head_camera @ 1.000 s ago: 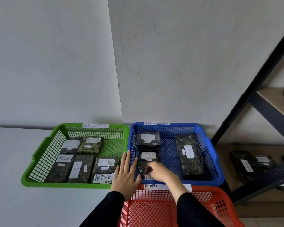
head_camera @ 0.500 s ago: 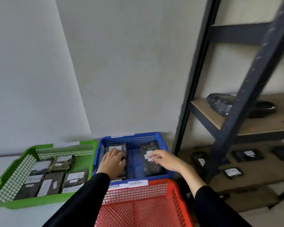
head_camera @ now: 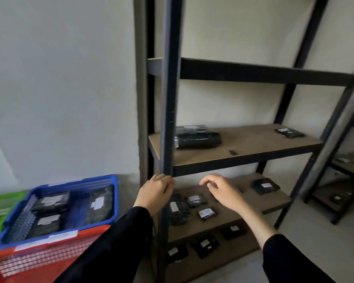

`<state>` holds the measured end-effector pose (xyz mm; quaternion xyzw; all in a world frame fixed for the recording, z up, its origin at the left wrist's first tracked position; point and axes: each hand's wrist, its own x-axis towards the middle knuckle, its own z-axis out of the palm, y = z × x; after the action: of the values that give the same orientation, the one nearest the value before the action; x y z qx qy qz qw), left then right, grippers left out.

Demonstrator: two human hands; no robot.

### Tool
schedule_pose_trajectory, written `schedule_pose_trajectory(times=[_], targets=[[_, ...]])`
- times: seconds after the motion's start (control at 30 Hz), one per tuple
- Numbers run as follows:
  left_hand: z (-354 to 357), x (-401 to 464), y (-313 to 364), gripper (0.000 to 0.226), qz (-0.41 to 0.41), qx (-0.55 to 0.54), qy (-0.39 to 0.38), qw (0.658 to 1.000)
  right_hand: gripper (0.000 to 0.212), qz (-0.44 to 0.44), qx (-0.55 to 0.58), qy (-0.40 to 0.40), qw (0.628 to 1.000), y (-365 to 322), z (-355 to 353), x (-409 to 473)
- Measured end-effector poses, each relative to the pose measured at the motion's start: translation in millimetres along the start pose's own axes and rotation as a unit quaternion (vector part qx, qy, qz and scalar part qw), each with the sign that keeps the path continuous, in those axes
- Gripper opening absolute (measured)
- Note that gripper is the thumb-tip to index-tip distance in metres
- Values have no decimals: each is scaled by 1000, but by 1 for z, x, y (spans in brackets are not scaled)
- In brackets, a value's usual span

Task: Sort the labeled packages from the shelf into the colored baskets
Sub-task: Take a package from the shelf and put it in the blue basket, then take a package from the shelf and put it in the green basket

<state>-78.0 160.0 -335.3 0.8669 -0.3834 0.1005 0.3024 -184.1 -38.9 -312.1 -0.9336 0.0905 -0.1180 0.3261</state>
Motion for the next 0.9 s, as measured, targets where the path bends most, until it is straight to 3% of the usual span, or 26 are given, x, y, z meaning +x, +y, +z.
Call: schedule_pose_trajectory(times=[0.23, 0.4, 0.5, 0.7, 0.8, 0.9], targets=[[64, 32, 80, 23, 63, -6, -8, 998, 26, -4, -77, 101, 992, 88, -76, -26], [94, 93, 116, 26, 113, 6, 31, 993, 24, 15, -85, 127, 988, 143, -113, -2], [119, 144, 135, 25, 102, 16, 27, 994, 24, 7, -91, 131, 987, 176, -135, 24], [194, 258, 158, 38, 51, 6, -103, 993, 24, 3, -113, 156, 981, 247, -191, 105], [228, 305, 167, 48, 6, 25, -188, 982, 25, 28, -128, 138, 982, 286, -218, 147], [254, 341, 174, 57, -10, 36, -227, 973, 28, 59, -131, 141, 979, 324, -236, 177]])
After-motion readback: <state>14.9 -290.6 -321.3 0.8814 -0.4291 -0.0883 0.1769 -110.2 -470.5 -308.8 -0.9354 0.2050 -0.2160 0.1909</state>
